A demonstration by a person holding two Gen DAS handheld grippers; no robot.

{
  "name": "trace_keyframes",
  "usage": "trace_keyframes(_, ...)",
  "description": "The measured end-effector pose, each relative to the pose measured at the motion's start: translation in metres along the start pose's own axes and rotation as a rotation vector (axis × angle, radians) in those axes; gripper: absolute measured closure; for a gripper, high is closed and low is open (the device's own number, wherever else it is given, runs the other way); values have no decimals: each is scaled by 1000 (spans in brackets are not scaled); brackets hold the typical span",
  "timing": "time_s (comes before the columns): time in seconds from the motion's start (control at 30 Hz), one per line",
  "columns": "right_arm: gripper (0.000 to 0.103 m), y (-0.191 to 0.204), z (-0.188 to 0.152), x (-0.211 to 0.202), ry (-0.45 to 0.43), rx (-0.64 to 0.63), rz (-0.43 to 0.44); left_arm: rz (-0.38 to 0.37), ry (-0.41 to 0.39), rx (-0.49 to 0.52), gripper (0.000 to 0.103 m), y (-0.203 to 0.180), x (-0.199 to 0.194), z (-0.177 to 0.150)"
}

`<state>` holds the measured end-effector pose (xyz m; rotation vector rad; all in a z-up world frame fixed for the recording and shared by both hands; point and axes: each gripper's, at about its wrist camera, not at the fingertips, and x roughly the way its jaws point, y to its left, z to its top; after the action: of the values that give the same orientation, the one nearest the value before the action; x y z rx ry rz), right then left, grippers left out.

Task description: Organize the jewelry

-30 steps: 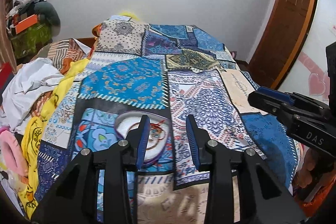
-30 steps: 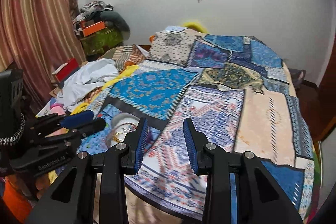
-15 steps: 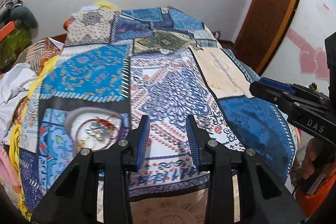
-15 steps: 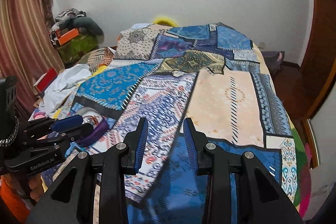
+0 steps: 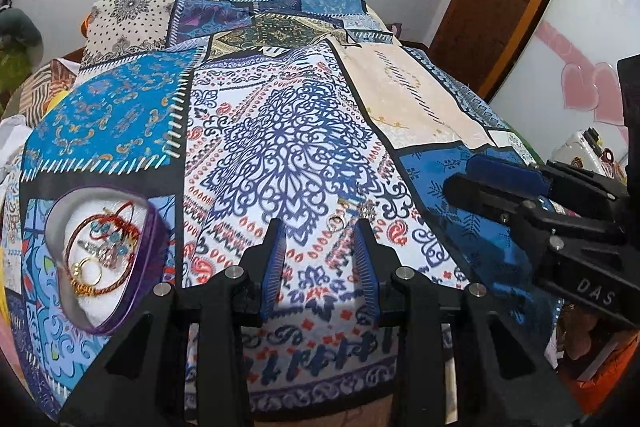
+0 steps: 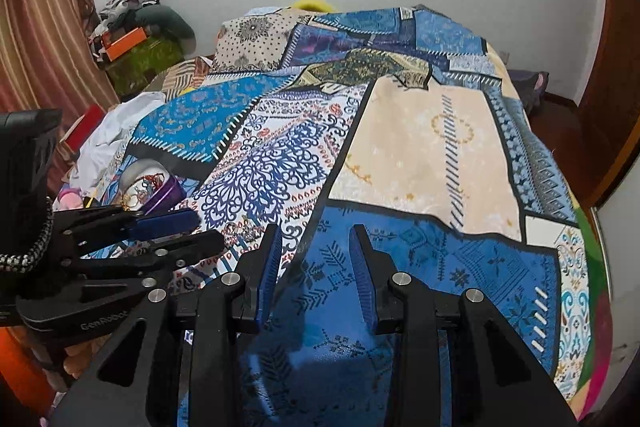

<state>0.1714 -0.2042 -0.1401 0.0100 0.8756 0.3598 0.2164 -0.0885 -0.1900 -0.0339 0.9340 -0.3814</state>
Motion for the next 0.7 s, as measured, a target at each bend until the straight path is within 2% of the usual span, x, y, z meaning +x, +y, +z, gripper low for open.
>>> trace_keyframes(0.17,71,0,-2,4,9,3,17,-3,-5,15,72,-3,7,1)
trace_keyframes(0.33,71,3,-2,8,16,-4,33,-7,-4,33,95,-5,12,2)
trace_keyframes(0.43,71,5,-1,10,17,-5,44,-21,-8,27,95,-2,10,1)
trace_keyframes(0.7,71,26,1,21,34,-72,75,1,-38,-1,95,9,-4,-2)
